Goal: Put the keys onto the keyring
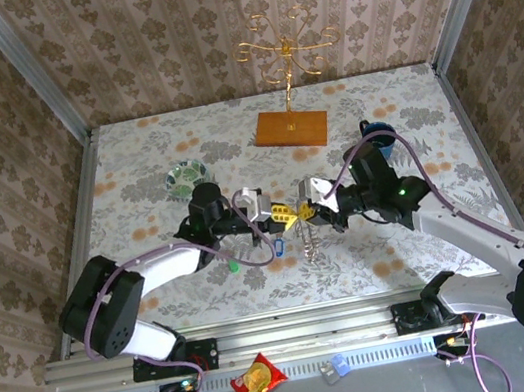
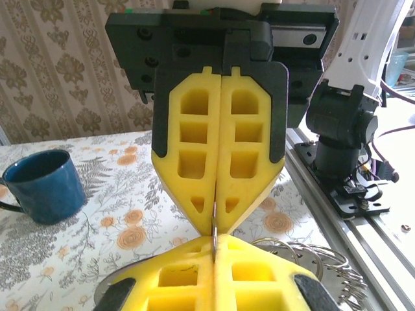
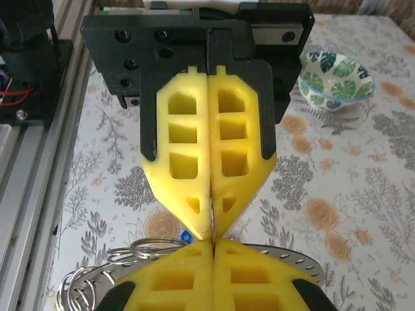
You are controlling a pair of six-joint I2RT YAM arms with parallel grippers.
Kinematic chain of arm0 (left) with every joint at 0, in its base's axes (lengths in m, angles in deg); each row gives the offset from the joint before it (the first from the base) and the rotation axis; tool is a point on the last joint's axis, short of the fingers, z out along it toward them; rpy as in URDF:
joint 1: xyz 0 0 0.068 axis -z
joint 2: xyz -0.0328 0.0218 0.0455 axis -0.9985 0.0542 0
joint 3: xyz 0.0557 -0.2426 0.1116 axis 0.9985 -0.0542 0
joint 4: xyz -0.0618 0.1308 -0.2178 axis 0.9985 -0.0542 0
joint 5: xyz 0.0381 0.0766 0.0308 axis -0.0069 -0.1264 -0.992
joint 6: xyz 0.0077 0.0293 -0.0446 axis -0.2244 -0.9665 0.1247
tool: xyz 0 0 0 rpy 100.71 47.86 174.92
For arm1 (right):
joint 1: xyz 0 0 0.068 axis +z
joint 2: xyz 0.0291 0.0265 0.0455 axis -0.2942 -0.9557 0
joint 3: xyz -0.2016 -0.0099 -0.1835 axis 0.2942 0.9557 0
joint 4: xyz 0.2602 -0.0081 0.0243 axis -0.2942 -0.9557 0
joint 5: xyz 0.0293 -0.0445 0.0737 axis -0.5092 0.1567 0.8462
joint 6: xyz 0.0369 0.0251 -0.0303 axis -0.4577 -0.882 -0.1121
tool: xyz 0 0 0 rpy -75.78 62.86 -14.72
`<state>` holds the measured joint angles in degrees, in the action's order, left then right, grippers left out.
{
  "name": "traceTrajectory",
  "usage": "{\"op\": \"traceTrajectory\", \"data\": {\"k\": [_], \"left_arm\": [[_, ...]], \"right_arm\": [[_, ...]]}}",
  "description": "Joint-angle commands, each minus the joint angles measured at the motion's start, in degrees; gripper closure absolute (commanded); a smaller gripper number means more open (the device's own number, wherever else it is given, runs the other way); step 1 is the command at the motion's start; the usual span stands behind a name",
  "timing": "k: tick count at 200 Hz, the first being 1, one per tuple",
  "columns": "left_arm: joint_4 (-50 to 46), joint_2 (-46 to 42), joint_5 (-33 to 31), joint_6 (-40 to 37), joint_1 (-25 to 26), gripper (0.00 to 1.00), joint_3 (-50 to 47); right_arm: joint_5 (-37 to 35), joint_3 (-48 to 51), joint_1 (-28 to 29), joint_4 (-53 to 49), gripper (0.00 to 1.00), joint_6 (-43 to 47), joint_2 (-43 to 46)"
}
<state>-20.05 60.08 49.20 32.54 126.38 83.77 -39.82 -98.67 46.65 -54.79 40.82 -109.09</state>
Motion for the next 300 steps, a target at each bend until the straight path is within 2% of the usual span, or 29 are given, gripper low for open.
{"op": "traceTrajectory", "data": {"k": [1, 117, 170, 196, 220, 228, 236, 267, 300], "left_arm": [[3.51, 1.25, -3.10, -1.19, 0.53, 0.96, -0.60], [5.01, 2.88, -4.35, -2.15, -0.86, 0.87, -3.77], [4.85, 3.30, -4.62, -2.35, -1.10, 0.88, -4.31], [4.59, 3.27, -4.28, -2.46, -1.16, 1.00, -4.48], [6.16, 3.14, -3.99, -1.30, -1.24, 1.00, -4.78], [6.57, 3.05, -3.72, -0.90, -1.24, 1.00, -4.75], [7.01, 3.04, -3.50, -0.33, -1.17, 1.00, -4.70], [7.41, 2.99, -2.19, 0.68, -1.10, 1.00, -4.28], [6.78, 2.71, -0.70, 0.40, -1.08, 1.00, -3.64]], "right_arm": [[2.98, -0.32, 2.34, -1.62, 1.00, 2.83, -0.88], [1.34, -0.16, 3.94, -3.33, 1.00, 4.79, -3.47], [-0.13, -1.05, 4.80, -5.74, 1.00, 5.93, -4.38], [0.02, -1.14, 4.91, -5.58, 1.00, 5.59, -4.42], [-1.54, 0.77, 4.61, -1.10, 1.00, 2.56, -3.14], [-2.64, 1.70, 4.41, 0.44, 0.87, 1.37, -2.69], [-3.39, 2.58, 4.39, 0.91, 0.81, 0.82, -2.22], [-4.23, 5.74, 4.24, 3.31, 0.77, -1.41, -0.06], [-5.42, 6.64, 4.30, 4.19, 0.79, -1.84, 0.55]]}}
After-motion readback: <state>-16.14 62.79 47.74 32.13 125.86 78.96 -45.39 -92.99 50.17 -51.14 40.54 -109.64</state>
